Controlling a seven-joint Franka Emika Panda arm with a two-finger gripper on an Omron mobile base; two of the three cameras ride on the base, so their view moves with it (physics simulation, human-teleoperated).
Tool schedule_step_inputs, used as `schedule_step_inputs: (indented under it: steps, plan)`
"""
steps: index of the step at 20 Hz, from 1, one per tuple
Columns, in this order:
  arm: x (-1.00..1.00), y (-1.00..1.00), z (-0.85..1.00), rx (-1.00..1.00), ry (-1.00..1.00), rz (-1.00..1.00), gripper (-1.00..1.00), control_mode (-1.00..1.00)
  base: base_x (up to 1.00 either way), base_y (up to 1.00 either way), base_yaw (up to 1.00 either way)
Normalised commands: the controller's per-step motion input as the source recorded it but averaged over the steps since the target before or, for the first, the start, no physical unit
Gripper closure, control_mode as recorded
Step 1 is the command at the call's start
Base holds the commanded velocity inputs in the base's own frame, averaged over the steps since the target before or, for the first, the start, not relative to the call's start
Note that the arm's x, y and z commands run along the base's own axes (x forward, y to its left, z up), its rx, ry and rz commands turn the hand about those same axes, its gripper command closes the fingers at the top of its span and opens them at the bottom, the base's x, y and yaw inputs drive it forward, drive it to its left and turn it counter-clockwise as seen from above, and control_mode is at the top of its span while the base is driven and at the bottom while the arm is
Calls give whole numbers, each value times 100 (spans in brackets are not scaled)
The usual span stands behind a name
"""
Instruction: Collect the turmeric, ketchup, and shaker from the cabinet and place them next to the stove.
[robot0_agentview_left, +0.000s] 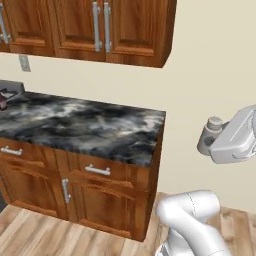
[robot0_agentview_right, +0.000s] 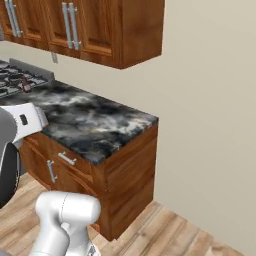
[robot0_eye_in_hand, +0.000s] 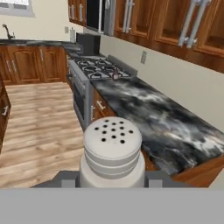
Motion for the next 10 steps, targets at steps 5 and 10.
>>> schedule_step_inputs:
  steps: [5,10]
  plan:
    - [0,0,0,0,0,0,100,100,81,73,-2]
    - [0,0,0,0,0,0,100,100,62,85,-7]
